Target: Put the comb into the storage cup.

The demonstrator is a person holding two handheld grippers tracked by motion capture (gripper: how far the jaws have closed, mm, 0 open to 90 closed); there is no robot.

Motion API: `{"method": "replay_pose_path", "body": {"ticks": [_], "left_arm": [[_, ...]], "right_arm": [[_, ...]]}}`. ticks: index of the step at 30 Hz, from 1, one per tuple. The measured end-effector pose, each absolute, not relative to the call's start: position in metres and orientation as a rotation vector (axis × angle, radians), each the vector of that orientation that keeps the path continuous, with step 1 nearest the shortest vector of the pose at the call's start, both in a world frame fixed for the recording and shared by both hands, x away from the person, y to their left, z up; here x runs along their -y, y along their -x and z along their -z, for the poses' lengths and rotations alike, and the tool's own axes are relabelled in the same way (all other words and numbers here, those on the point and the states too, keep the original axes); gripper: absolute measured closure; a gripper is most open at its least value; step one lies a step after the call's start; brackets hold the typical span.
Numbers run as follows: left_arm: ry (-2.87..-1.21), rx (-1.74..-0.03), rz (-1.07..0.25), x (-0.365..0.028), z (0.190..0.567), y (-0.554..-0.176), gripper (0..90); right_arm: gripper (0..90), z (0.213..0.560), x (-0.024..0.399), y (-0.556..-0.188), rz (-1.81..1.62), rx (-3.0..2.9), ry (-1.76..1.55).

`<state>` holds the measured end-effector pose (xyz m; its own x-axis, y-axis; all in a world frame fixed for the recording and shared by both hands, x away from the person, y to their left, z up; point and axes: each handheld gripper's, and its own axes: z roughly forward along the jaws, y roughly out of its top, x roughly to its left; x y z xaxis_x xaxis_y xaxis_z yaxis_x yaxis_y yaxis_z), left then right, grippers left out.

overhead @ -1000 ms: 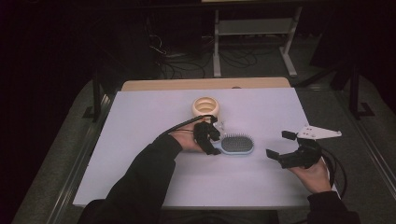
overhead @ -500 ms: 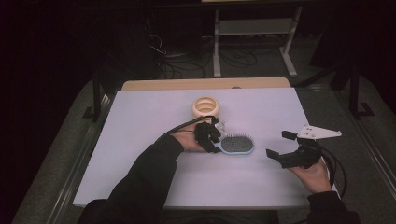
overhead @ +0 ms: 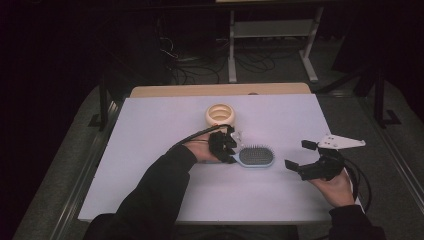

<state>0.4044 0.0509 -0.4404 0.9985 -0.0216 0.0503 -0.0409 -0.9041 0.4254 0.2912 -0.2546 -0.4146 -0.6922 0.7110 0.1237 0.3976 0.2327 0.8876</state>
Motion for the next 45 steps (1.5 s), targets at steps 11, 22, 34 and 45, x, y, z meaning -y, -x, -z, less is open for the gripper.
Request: {"method": "replay_pose_path", "body": {"ticks": [11,22,34,45], "left_arm": [[-2.709,0.055,-0.093,-0.052,0.438,-0.403,70.1],[-2.68,0.054,-0.121,-0.059,0.423,-0.4,70.1],[-2.645,0.028,-0.134,-0.071,0.406,-0.4,70.1],[-2.627,0.01,-0.145,-0.081,0.387,-0.399,70.1]], "right_arm": [[0.0,0.415,0.255,-0.291,-1.442,-2.204,-1.032],[0.0,0.415,0.254,-0.291,-1.44,-2.204,-1.033],[0.0,0.415,0.254,-0.292,-1.441,-2.203,-1.036],[0.0,0.415,0.253,-0.292,-1.437,-2.205,-1.038]]}}
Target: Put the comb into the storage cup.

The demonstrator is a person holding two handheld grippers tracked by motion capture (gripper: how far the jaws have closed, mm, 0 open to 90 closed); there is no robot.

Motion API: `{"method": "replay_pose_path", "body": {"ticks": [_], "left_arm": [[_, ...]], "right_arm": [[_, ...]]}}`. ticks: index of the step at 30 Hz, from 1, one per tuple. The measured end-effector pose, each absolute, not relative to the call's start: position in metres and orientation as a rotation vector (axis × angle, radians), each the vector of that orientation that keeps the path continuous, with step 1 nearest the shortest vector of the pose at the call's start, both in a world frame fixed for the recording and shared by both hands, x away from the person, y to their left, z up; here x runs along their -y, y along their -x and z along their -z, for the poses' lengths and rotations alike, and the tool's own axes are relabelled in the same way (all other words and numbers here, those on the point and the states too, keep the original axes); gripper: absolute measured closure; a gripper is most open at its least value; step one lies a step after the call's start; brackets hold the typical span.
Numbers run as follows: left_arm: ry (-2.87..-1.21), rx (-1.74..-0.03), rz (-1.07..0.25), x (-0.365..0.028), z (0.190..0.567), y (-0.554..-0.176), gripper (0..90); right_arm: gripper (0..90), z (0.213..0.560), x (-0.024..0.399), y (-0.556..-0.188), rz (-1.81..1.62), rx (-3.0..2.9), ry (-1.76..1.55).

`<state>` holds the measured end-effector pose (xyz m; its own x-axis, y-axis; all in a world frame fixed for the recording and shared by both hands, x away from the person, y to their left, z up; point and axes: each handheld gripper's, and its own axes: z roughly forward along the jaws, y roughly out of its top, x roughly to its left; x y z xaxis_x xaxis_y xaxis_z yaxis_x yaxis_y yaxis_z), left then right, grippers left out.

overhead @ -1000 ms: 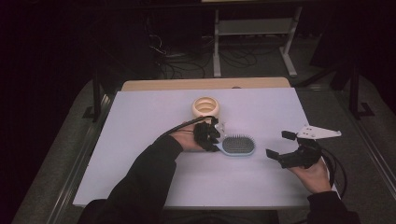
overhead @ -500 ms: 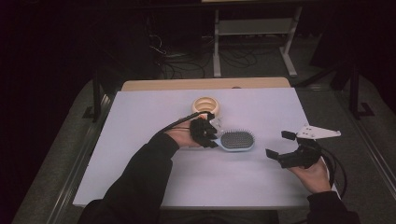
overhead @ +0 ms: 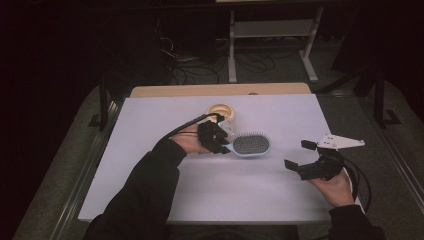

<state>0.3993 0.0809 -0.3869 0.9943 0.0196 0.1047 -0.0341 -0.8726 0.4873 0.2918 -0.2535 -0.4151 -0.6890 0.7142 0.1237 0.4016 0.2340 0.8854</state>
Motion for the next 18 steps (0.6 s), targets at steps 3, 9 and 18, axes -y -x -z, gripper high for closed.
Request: {"method": "replay_pose_path", "body": {"ticks": [3,9,18], "left_arm": [[-2.62,0.012,-0.155,-0.084,0.38,-0.398,70.1],[-2.6,0.007,-0.168,-0.088,0.368,-0.395,70.1],[-2.575,-0.005,-0.204,-0.094,0.35,-0.393,70.1]], "right_arm": [[0.0,0.415,0.254,-0.292,-1.437,-2.203,-1.038],[0.0,0.415,0.253,-0.292,-1.437,-2.205,-1.039],[0.0,0.416,0.253,-0.293,-1.435,-2.209,-1.038]]}}
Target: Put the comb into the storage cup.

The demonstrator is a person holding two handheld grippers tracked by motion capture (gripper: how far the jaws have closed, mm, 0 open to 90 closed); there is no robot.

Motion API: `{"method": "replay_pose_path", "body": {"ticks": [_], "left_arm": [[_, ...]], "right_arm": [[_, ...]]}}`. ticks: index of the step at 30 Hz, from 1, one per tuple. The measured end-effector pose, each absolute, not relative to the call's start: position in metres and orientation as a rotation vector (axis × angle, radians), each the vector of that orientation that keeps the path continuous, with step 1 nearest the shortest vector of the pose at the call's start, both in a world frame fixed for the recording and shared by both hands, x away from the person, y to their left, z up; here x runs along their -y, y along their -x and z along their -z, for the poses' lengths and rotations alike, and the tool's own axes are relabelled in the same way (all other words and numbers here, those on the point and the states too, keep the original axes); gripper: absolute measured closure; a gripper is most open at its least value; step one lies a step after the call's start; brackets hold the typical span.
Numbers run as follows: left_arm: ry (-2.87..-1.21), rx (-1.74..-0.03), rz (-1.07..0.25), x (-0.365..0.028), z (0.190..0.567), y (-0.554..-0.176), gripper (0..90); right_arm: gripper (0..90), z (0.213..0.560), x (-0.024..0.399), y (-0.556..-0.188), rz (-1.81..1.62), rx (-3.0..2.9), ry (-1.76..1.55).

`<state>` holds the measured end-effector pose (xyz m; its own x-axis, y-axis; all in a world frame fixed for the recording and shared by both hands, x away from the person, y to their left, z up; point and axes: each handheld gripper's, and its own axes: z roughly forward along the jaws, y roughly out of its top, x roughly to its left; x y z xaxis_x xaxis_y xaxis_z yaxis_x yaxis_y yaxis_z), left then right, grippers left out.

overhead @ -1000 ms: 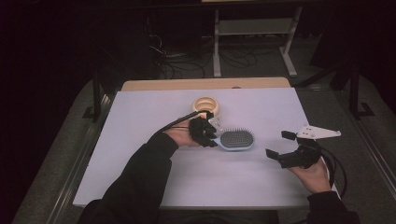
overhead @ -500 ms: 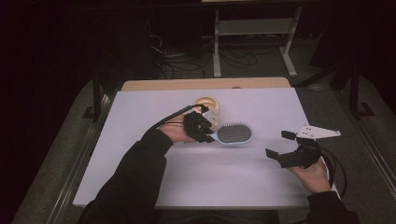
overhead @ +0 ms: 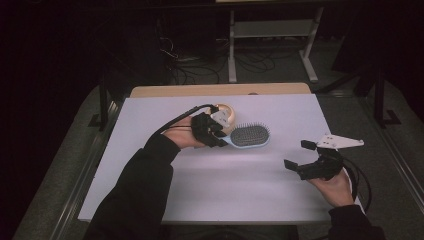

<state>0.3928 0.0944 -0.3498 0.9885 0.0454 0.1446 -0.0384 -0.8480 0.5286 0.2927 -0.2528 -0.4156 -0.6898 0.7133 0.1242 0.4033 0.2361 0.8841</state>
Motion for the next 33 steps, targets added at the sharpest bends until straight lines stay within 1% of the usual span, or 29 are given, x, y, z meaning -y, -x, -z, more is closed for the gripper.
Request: {"method": "replay_pose_path", "body": {"ticks": [16,22,33], "left_arm": [[-2.529,-0.016,-0.263,-0.105,0.328,-0.39,70.1],[-2.507,-0.027,-0.306,-0.109,0.315,-0.389,70.1],[-2.467,-0.045,-0.369,-0.119,0.3,-0.387,70.1]], "right_arm": [[0.0,0.412,0.251,-0.296,-1.476,-2.197,-1.058],[0.0,0.392,0.24,-0.304,-1.546,-2.19,-1.012],[0.0,0.358,0.218,-0.329,-1.56,-2.23,-0.948]]}}
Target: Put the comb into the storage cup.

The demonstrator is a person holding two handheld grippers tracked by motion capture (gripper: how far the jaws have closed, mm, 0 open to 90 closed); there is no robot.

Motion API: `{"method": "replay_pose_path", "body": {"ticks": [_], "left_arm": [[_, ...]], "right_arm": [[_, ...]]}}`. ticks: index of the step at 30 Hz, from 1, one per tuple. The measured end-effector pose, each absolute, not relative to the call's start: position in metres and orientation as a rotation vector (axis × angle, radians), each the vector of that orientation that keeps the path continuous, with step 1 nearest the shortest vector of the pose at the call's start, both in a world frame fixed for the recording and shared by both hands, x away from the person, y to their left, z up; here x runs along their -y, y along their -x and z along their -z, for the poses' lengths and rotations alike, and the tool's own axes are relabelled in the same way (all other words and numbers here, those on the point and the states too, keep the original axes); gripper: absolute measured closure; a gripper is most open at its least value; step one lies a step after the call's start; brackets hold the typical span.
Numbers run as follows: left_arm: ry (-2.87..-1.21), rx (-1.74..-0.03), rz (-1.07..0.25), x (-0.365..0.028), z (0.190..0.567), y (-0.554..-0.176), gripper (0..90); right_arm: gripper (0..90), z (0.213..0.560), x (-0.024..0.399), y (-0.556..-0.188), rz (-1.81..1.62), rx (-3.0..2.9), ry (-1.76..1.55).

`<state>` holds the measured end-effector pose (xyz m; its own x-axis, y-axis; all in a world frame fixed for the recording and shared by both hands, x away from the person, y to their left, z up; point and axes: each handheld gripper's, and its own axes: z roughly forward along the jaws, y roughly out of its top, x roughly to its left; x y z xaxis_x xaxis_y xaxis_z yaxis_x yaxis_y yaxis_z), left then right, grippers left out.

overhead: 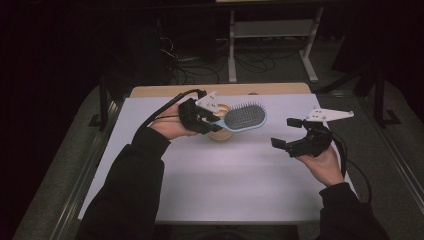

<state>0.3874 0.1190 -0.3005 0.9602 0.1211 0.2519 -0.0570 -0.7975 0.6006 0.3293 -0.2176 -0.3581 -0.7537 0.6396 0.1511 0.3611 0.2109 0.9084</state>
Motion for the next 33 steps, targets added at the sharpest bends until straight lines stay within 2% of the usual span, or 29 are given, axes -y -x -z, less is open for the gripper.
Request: {"method": "replay_pose_path", "body": {"ticks": [33], "left_arm": [[-2.38,-0.044,-0.48,-0.122,0.278,-0.382,70.1]], "right_arm": [[0.0,0.296,0.173,-0.365,-1.623,-2.308,-0.879]]}}
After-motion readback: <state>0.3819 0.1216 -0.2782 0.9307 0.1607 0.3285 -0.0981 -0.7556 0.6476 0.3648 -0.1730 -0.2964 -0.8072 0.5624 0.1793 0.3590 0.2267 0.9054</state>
